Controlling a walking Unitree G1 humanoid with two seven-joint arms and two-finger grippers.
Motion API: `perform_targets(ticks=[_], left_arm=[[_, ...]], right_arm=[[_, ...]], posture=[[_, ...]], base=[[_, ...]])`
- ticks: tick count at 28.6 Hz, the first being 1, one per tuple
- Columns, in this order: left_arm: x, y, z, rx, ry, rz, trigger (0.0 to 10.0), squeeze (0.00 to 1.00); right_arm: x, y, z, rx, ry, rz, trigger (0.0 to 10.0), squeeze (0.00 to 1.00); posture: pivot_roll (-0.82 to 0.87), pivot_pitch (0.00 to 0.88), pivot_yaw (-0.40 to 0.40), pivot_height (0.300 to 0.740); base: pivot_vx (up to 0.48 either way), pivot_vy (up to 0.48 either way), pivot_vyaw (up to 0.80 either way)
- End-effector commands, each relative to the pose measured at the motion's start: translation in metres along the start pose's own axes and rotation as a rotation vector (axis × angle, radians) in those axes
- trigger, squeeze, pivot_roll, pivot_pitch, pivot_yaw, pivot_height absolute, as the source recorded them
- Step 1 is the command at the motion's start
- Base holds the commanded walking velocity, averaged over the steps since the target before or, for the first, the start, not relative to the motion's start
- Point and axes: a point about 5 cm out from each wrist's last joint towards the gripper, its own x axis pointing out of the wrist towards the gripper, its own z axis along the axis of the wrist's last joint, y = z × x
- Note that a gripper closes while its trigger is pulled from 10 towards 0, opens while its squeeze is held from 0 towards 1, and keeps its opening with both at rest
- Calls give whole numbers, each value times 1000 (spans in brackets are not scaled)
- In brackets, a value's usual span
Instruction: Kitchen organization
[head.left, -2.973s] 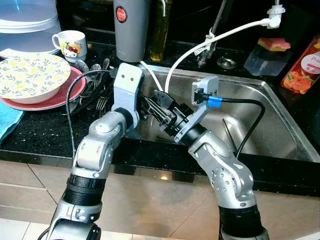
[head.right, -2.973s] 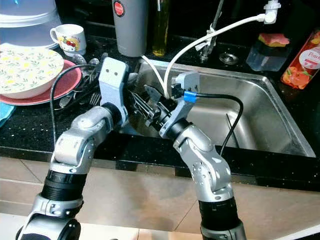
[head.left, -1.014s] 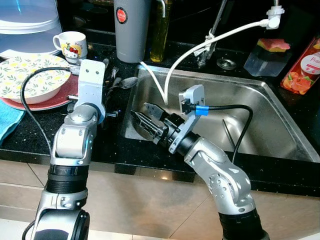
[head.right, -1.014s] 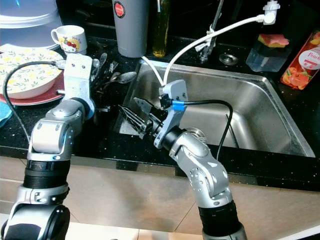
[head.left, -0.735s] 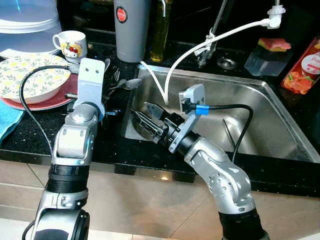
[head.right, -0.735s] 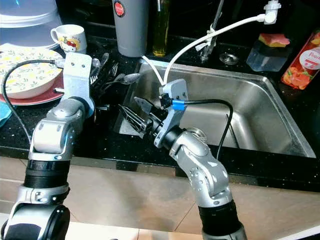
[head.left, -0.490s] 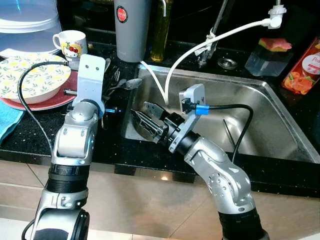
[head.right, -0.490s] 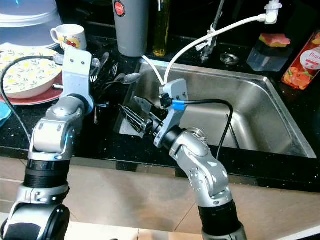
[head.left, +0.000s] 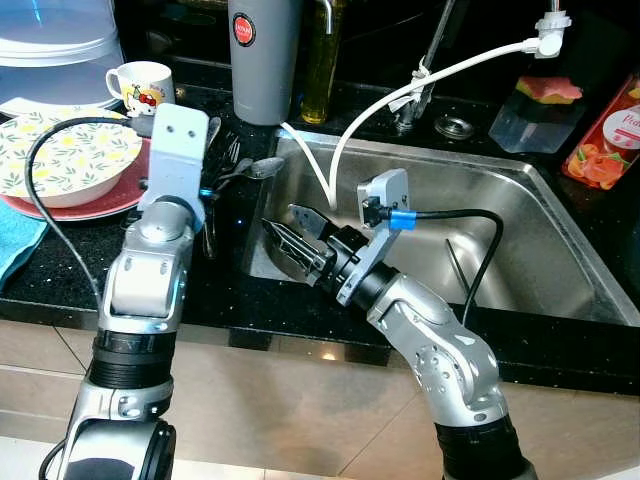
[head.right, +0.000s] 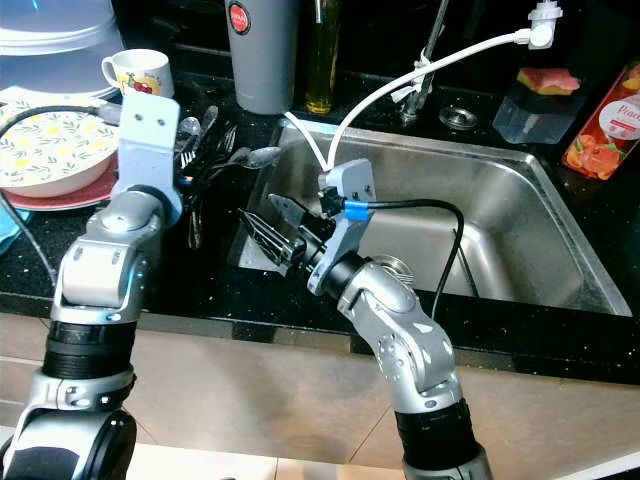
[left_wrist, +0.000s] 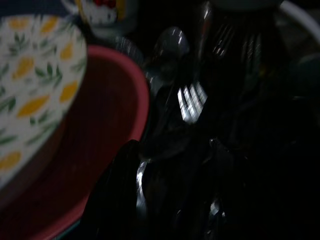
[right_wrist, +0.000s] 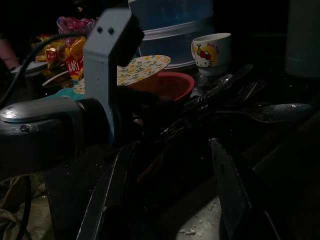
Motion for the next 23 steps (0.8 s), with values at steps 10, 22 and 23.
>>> perform_targets(ticks=[10,22,23], left_arm=[[3,-5,-18,-157,118,-65,6196,0],[5,-5,-21,-174,140,-73,0,0],[5,-5,-22,-175,141,-71,0,0]], right_arm=[[-2,-4,3,-11,-13,-23,10000,0],[-2,-5,4,-11,-15,-29,10000,0],[-2,-5,3,-11,-14,-30,10000,0]], posture=[[251,33,-76,740],[249,46,-78,740],[247,51,-77,740]], base=[[0,0,0],[0,0,0],[0,0,0]])
